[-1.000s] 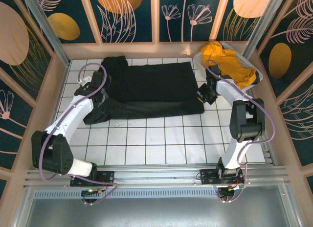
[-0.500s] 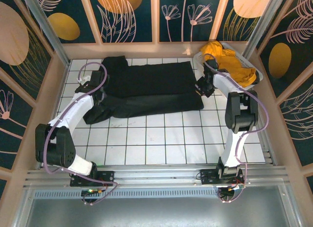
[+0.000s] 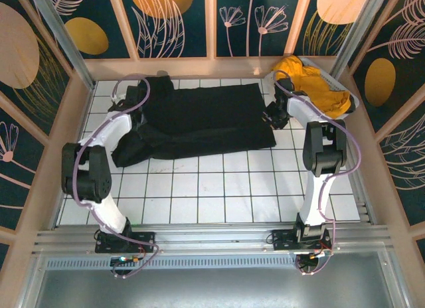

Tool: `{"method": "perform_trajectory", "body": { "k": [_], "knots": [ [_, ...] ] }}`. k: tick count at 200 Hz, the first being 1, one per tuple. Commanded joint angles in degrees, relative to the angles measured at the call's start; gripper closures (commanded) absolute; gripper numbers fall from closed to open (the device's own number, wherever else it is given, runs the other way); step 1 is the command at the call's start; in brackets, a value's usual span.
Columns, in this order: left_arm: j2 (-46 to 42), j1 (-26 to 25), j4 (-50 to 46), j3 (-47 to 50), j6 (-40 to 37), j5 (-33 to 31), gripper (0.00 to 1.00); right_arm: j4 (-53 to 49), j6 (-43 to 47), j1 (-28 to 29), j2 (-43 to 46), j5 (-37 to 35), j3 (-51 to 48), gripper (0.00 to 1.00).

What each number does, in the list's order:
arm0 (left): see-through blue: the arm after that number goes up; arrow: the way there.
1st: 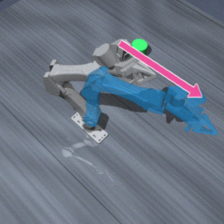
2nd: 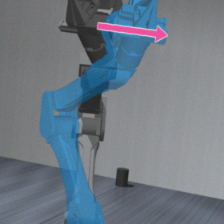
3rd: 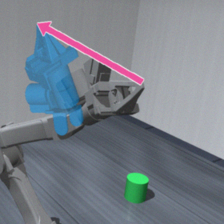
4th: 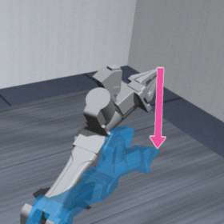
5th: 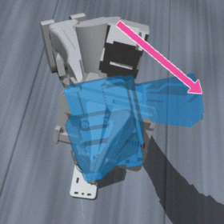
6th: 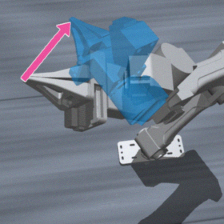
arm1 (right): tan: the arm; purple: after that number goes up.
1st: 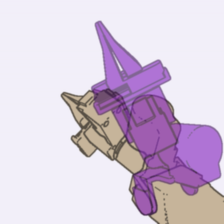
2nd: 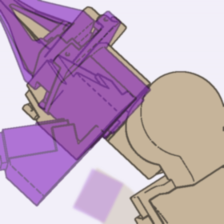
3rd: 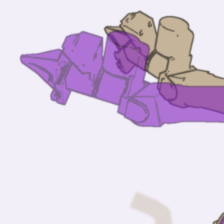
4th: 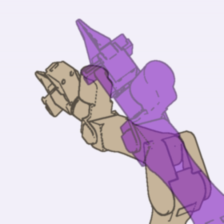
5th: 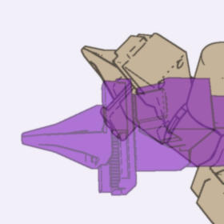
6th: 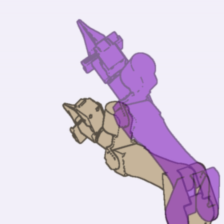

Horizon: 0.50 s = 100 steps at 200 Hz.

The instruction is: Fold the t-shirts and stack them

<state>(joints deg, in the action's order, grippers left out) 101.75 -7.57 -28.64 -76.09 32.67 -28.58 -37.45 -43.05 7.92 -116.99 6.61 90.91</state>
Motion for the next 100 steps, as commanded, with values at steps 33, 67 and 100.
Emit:
{"method": "perform_trajectory", "body": {
  "k": [33, 67, 100],
  "knots": [
    [-6.9, 0.8, -6.7, 3.2, 4.5, 3.0, 0.33, 1.9, 5.0, 0.8, 12.7, -4.1, -7.9, 0.50],
    [-15.2, 8.3, -4.6, 17.2, 10.3, 18.7, 0.51, 10.0, 5.0, 1.5, 22.8, -1.0, -23.2, 0.59],
    [-14.8, 13.5, 3.2, 23.5, 13.2, 30.4, 0.59, 15.6, 5.2, 1.9, 23.6, 2.2, -29.8, 0.74]
  ]
}}
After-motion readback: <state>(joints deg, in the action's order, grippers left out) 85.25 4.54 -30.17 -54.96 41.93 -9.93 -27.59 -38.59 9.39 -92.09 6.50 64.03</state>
